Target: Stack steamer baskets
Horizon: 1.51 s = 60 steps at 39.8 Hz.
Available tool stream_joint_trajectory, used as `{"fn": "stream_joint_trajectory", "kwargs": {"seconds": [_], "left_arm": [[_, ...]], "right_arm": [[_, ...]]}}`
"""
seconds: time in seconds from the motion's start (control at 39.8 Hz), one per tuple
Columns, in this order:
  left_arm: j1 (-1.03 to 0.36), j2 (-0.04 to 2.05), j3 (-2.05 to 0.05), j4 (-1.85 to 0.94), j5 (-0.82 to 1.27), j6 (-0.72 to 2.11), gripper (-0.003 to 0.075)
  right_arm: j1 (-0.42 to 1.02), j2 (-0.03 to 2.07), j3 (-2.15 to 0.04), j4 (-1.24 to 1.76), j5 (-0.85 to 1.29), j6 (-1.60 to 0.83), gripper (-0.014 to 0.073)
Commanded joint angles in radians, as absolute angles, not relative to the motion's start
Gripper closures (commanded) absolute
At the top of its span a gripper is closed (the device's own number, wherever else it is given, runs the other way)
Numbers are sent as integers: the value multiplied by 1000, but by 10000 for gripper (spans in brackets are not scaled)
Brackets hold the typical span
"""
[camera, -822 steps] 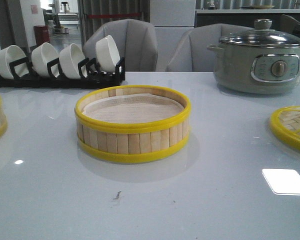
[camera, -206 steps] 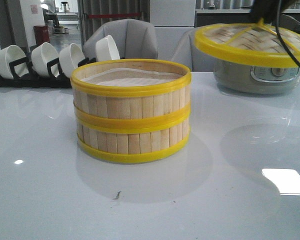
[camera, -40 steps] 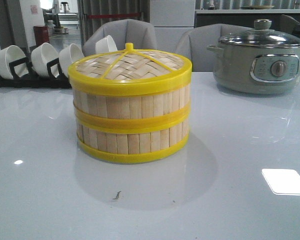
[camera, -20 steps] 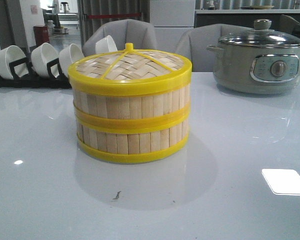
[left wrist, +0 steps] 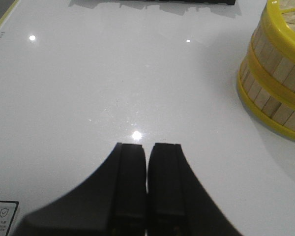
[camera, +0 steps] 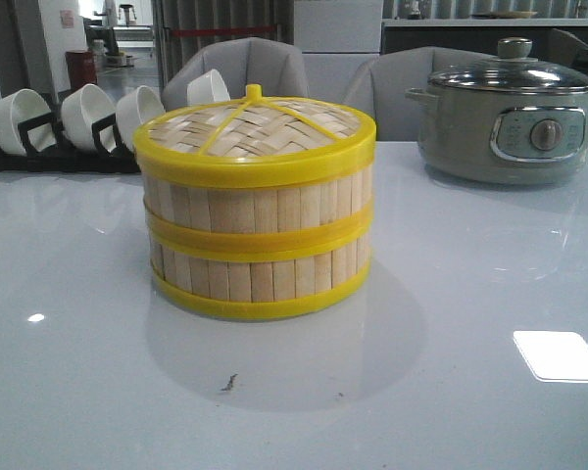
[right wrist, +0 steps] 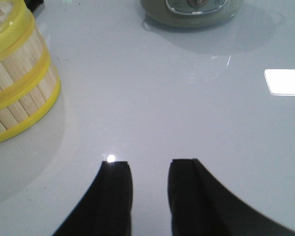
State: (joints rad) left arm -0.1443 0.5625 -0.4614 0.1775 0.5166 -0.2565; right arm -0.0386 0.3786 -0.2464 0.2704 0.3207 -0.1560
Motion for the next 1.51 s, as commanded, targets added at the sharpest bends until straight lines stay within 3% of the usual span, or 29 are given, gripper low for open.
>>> {"fn": "stream_joint_trajectory", "kwargs": {"seconds": [0.0, 0.2, 0.35, 0.4, 1.48], "left_arm": [[-150, 563, -490, 176, 440, -263, 636], [-150, 563, -490, 176, 440, -263, 636], [-150, 563, -490, 176, 440, -263, 636], [-150, 563, -490, 176, 440, -263, 636], [-150, 563, -490, 176, 440, -263, 636]], "right_arm": [[-44, 340, -251, 303, 178, -156, 327], [-44, 305, -234, 305, 173, -156, 339], [-44, 305, -234, 305, 180, -157, 558], [-44, 305, -234, 305, 180, -157, 529], [-44, 305, -234, 305, 202, -157, 538]]}}
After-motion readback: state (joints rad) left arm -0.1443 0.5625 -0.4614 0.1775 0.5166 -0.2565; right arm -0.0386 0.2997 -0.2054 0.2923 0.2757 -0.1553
